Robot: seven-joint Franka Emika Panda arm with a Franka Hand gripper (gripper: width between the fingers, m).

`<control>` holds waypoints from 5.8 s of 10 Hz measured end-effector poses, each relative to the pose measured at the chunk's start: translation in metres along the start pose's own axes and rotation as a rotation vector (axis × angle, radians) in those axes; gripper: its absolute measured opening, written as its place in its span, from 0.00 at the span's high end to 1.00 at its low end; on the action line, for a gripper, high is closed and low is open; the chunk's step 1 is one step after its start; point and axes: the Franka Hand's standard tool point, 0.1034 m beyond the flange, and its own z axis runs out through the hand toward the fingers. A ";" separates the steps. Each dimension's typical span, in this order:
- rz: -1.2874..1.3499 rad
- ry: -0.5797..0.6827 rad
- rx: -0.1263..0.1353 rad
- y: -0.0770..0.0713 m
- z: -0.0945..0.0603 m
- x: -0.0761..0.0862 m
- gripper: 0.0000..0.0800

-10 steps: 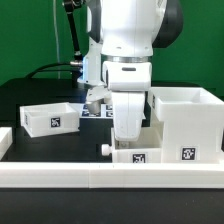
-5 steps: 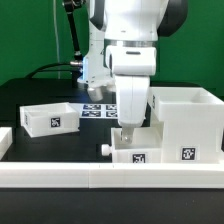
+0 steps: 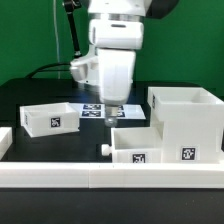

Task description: Assemble drawer

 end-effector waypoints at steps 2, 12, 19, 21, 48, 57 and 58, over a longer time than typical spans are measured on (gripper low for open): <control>-0.017 -0.003 -0.004 0.008 0.002 -0.025 0.19; -0.034 0.034 0.064 0.004 0.057 -0.001 0.19; -0.051 0.050 0.059 0.008 0.056 0.025 0.19; -0.048 0.058 0.064 0.006 0.058 0.037 0.19; 0.245 0.033 -0.004 -0.091 0.014 -0.019 0.19; 0.921 0.058 0.005 -0.099 0.016 -0.040 0.19; 0.963 0.059 0.008 -0.099 0.016 -0.040 0.19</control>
Offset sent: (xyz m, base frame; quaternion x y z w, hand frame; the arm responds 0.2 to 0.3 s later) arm 0.0143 -0.0119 -0.0232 0.0036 0.0313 0.0044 0.9995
